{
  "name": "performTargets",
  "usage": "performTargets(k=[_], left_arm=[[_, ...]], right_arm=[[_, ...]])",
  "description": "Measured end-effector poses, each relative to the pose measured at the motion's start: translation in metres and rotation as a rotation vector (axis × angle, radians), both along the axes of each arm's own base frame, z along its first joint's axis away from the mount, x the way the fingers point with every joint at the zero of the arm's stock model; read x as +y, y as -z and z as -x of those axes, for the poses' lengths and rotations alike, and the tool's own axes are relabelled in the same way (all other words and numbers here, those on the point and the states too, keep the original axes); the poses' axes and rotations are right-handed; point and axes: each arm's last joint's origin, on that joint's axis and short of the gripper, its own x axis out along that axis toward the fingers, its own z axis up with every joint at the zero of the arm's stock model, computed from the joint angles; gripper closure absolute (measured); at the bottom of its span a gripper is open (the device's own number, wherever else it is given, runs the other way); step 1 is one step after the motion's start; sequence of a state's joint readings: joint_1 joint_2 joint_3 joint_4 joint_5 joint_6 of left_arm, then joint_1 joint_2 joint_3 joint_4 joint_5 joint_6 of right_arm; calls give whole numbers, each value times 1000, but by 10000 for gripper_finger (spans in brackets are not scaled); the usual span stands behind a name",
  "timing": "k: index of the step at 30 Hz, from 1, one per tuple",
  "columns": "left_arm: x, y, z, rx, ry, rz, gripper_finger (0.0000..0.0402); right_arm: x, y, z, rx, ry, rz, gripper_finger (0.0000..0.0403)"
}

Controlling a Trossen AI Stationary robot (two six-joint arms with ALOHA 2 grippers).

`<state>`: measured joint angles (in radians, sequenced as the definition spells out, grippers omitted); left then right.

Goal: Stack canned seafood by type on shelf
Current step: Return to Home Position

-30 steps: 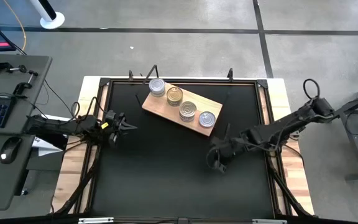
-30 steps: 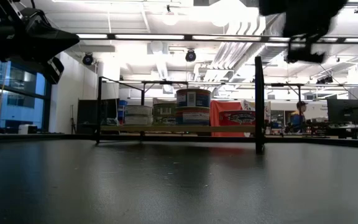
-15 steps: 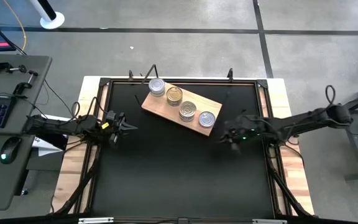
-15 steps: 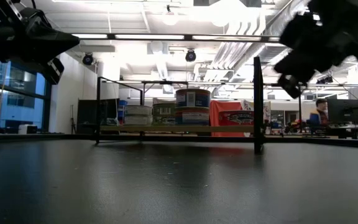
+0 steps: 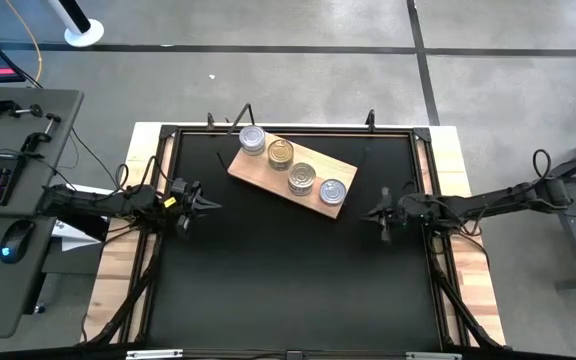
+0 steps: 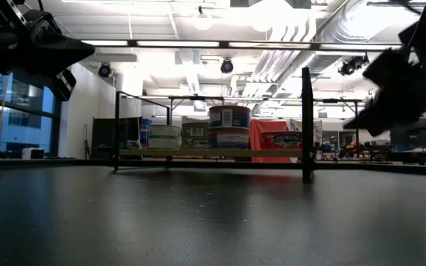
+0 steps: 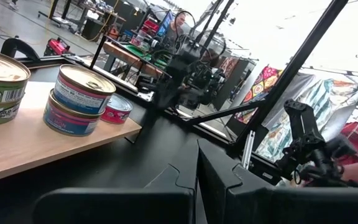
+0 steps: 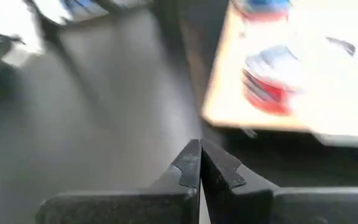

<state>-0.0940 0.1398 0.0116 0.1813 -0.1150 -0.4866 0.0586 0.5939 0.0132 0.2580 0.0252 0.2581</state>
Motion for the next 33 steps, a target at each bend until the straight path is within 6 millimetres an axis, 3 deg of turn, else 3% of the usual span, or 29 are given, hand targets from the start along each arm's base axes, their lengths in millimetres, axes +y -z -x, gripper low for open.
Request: performTargets(k=[7, 12, 27, 33], left_arm=[[0, 0, 0, 5, 0, 0, 402], [0, 0, 0, 5, 0, -1, 402], [3, -3, 9, -46, -24, 3, 402], [3, 4, 8, 22, -26, -2, 402]], right_arm=[[-4, 20, 10, 239, 107, 33, 403], [-3, 20, 10, 241, 96, 30, 403], [-4, -35, 34, -356, 86, -38, 402], [-5, -43, 35, -437, 87, -46, 402]])
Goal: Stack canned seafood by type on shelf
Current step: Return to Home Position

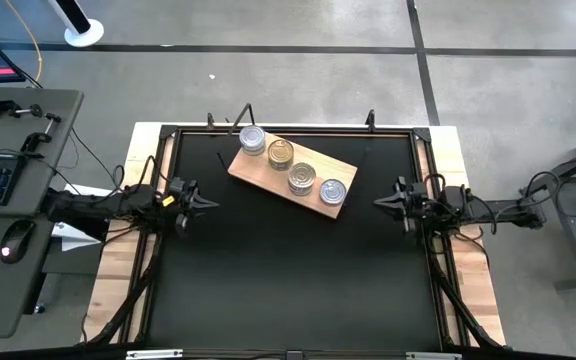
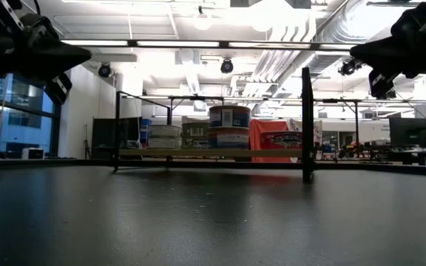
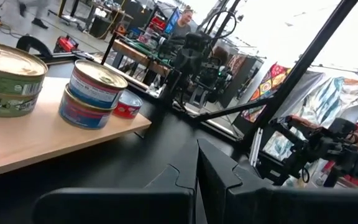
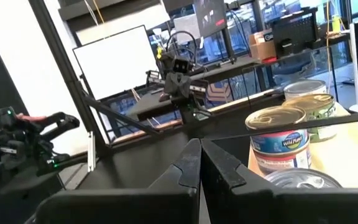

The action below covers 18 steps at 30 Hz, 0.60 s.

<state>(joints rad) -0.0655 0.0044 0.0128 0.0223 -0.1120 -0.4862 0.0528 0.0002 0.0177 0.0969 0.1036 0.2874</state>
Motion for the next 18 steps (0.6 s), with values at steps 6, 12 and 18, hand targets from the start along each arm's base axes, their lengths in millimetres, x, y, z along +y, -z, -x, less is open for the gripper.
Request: performTargets(k=[6, 12, 18], left_arm=[[0, 0, 0, -1, 5, 0, 402], [0, 1, -1, 9, 6, 0, 402], [0, 0, 0, -1, 5, 0, 402]], right_arm=[[0, 2, -1, 19, 1, 1, 402], [0, 3, -1, 35, 1, 2, 402], [0, 6, -1, 61, 2, 3, 402]])
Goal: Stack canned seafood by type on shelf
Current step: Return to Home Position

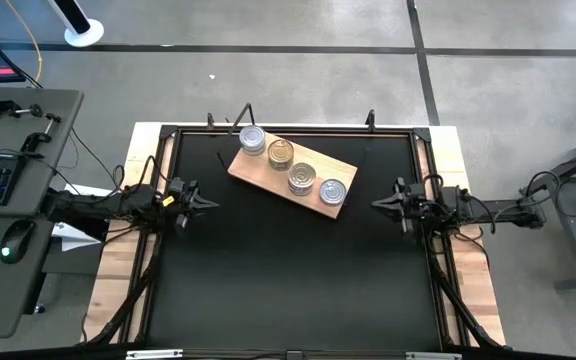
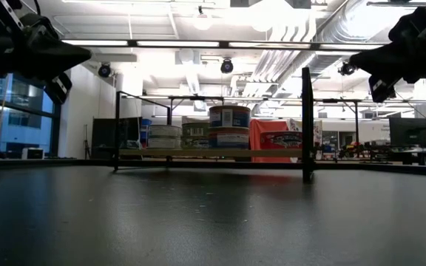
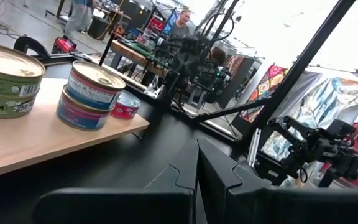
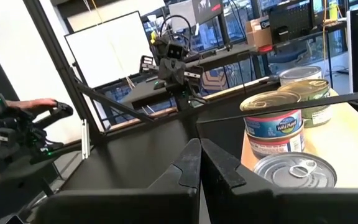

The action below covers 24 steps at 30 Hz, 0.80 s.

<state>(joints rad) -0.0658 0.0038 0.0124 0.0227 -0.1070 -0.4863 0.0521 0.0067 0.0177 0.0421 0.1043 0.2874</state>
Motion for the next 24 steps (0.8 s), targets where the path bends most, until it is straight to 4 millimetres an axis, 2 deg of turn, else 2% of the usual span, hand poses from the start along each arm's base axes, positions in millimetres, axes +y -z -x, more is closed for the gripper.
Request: performTargets(k=[4, 11, 24], left_arm=[[0, 0, 0, 0, 0, -12, 401], [-1, 1, 0, 16, 17, -475, 402], [-1, 1, -1, 25, 19, -438, 402]], right_arm=[[0, 1, 0, 15, 0, 1, 402], [0, 3, 0, 30, 0, 2, 402], [0, 3, 0, 31, 0, 2, 402]])
